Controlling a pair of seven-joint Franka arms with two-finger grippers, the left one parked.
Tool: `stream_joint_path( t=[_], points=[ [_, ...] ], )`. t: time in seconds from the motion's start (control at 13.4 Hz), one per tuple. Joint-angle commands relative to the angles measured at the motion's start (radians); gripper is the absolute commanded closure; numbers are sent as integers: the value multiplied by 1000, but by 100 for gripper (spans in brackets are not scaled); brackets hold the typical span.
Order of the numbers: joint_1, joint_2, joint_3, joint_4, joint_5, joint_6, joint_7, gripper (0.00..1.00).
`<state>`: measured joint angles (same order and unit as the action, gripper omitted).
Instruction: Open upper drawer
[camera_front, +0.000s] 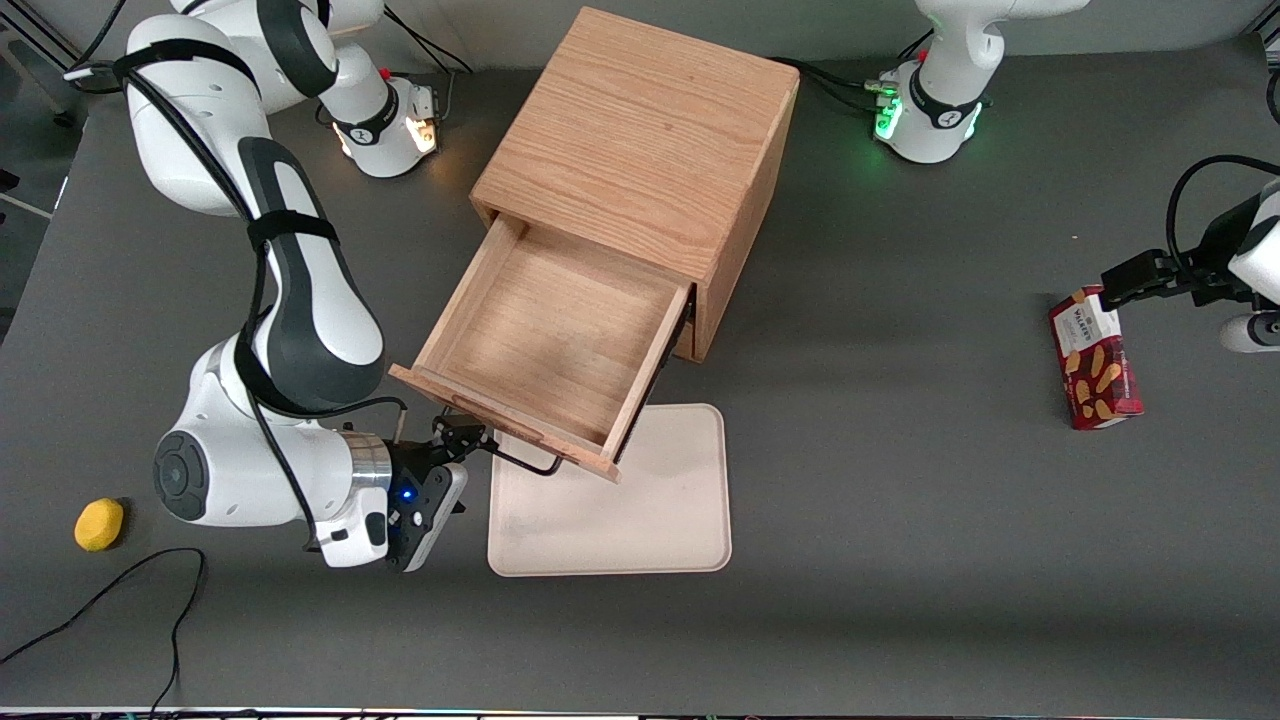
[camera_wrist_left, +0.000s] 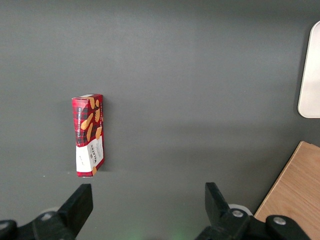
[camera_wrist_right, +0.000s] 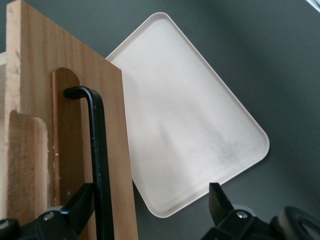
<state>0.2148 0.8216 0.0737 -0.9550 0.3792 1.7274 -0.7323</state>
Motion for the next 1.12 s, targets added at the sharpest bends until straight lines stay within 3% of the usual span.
stream_joint_path(
  t=[0.0, 0.6, 1.04],
  points=[
    [-25, 5, 5, 41, 7, -9, -19, 0],
    [-52, -62, -2, 70, 4, -81, -4, 0],
    [-71, -229, -124, 42, -25, -244, 120, 0]
  ],
)
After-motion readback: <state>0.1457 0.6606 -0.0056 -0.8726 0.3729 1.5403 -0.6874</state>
